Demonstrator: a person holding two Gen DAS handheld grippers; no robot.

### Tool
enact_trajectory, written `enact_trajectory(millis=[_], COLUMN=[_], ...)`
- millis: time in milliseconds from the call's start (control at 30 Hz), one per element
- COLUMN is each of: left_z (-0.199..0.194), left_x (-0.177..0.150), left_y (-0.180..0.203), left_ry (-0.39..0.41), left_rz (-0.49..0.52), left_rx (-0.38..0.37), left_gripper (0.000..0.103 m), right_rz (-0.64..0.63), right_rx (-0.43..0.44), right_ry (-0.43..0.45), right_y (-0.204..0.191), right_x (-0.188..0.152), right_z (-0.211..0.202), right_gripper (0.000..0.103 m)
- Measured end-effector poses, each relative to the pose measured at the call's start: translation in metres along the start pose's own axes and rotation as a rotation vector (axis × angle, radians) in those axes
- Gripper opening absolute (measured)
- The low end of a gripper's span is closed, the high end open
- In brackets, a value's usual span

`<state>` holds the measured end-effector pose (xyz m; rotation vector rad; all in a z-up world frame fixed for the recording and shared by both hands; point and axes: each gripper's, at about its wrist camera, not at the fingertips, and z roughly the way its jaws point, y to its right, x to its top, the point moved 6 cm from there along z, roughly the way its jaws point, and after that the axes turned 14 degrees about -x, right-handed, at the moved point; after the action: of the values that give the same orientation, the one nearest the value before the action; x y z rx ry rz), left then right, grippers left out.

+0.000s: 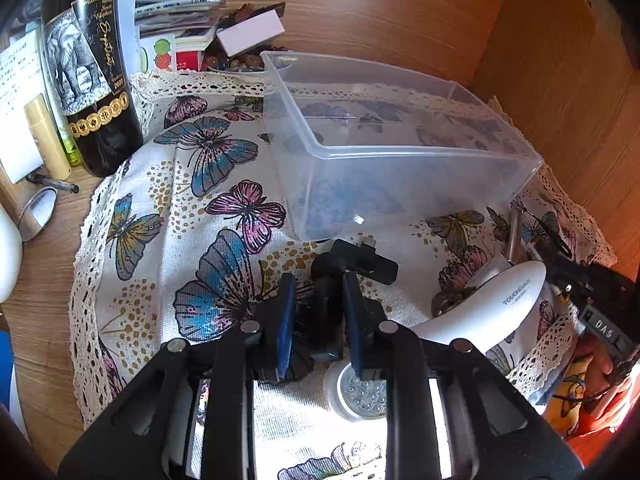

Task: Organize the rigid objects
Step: 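Grasp the small black piece with the left tool while the right tool grasps the black-and-orange tube, then lower the black piece into the clear box with the left tool while the right tool drops the tube in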

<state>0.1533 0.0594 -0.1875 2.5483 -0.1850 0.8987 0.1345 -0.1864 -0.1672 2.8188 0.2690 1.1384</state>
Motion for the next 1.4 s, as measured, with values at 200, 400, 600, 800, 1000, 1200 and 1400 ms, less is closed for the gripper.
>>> enact_trajectory(millis=[200,400,600,800,1000,1200,1400], left_z=[-0.023,-0.054,-0.075,-0.089,-0.082,-0.058,-0.019], left_x=[0.003,0.017,0.043,0.067,0.091,0.109,0.117], left_y=[0.008,0.017,0.032,0.052,0.059,0.052,0.038], left_ry=[0.068,0.170,0.275,0.378,0.402,0.366,0.276], left_rz=[0.033,0.067,0.094,0.128,0.147,0.137,0.109], left_rx=[0.036,0.078,0.080,0.068,0.075,0.093,0.095], left_gripper=[0.023,0.023,0.023,0.023,0.023,0.023,0.023], right_rz=[0.011,0.022,0.009,-0.014,-0.021,-0.039,-0.047], right_rx=[-0.008,-0.004,0.011,0.026,0.059,0.070,0.094], right_ry=[0.075,0.170,0.277,0.346,0.347,0.298,0.215], right_y=[0.003,0.001,-0.009,-0.018,-0.025,-0.034,-0.041], right_x=[0.019,0.049,0.083,0.115,0.140,0.150,0.149], right_z=[-0.016,-0.031,-0.045,-0.044,-0.028,0.000,0.031], right_gripper=[0.021,0.021,0.021,0.021,0.021,0.021,0.021])
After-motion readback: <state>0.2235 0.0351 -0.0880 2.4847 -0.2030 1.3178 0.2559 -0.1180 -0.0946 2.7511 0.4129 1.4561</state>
